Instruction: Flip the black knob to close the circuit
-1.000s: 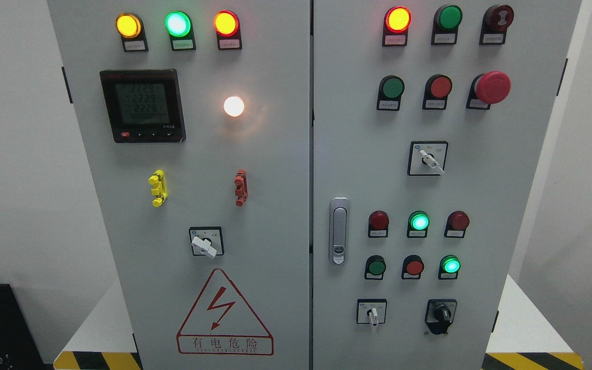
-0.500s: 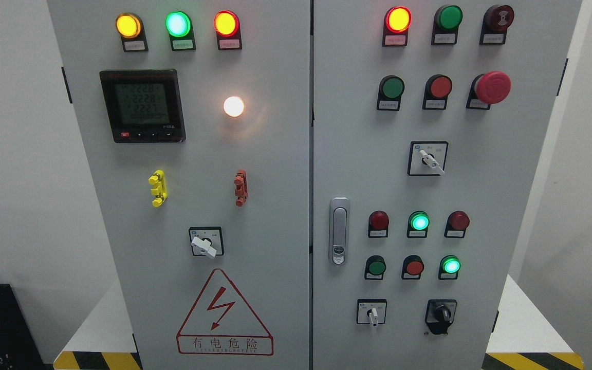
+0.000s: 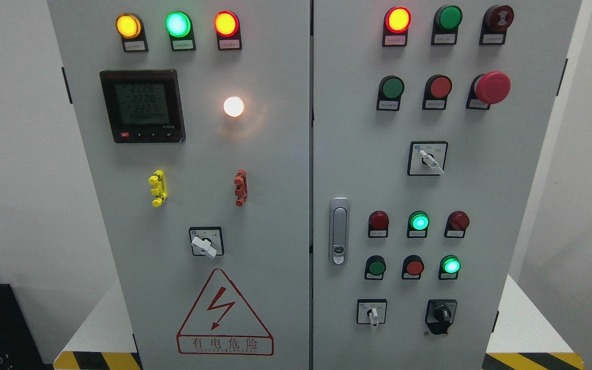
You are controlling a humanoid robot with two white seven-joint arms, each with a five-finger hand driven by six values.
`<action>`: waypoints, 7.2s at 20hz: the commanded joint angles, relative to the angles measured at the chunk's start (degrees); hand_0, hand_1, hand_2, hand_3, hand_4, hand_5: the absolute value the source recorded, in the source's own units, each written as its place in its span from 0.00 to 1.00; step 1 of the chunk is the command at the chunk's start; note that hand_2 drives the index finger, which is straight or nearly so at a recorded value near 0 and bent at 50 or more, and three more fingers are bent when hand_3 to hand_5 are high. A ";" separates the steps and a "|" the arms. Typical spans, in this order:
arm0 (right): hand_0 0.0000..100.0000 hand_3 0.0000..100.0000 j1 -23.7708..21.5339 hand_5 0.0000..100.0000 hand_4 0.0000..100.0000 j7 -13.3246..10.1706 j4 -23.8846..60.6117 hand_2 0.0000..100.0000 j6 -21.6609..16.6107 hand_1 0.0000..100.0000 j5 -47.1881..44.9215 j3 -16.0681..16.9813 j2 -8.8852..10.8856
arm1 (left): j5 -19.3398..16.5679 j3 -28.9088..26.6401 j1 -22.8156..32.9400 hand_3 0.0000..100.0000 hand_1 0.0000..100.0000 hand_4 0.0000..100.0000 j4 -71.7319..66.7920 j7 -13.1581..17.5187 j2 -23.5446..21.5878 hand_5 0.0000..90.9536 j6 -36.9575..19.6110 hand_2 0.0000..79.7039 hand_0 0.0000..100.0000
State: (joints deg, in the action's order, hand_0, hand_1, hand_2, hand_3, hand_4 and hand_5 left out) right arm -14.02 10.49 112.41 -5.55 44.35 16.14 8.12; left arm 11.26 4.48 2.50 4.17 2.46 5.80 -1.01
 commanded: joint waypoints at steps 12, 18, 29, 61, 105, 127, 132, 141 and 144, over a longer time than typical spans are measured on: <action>0.00 1.00 8.92 0.87 0.88 -0.73 2.12 0.90 24.00 0.10 20.77 -20.62 2.69 | 0.07 0.00 -0.04 0.00 0.56 0.00 -0.04 0.00 0.00 0.00 -0.04 0.00 0.12; 0.00 1.00 13.48 0.89 0.88 -0.21 -1.65 0.90 26.82 0.07 21.57 -21.95 1.64 | 0.07 0.00 0.05 0.00 0.56 0.00 0.04 0.00 0.00 0.00 -0.04 0.00 0.12; 0.00 1.00 18.93 0.89 0.89 1.73 -8.42 0.90 26.73 0.07 22.88 -19.75 -2.93 | 0.07 0.00 0.05 0.00 0.56 0.00 -0.04 0.00 0.00 0.00 -0.04 0.00 0.12; 0.00 1.00 26.85 0.90 0.89 3.84 -14.49 0.91 26.91 0.09 22.45 -17.02 -2.23 | -0.10 0.00 -0.04 0.00 0.56 0.00 0.04 0.00 0.00 0.00 -0.04 0.00 0.12; 0.00 1.00 28.96 0.91 0.89 3.84 -15.73 0.91 27.26 0.09 22.18 -15.71 -2.76 | 0.07 0.00 0.05 0.00 0.56 0.00 0.04 0.00 0.00 0.00 -0.04 0.00 0.12; 0.07 1.00 29.22 0.91 0.89 4.10 -16.69 0.91 27.08 0.17 20.95 -13.51 -2.06 | -0.10 0.00 0.05 0.00 0.56 0.00 -0.04 0.00 0.00 0.00 -0.04 0.00 0.12; 0.08 1.00 29.22 0.91 0.89 4.02 -16.87 0.91 27.08 0.17 20.86 -13.16 -2.14 | 0.07 0.00 -0.04 0.00 0.56 0.00 -0.04 0.00 0.00 0.00 -0.04 0.00 0.12; 0.00 1.00 29.05 0.91 0.89 3.66 -16.69 0.91 27.08 0.17 20.07 -14.03 -2.93 | 0.07 0.00 0.05 0.00 0.56 0.00 0.04 0.00 0.00 0.00 -0.04 0.00 0.12; 0.00 1.00 28.70 0.91 0.89 3.66 -16.87 0.91 26.73 0.17 20.07 -14.21 -5.56 | -0.10 0.00 -0.04 0.00 0.56 0.00 -0.04 0.00 0.00 0.00 -0.04 0.00 0.12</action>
State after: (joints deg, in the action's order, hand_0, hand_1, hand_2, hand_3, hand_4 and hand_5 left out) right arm 15.00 14.02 95.75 21.78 64.65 2.04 5.41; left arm 11.23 4.48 2.50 4.17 2.42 5.80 -1.00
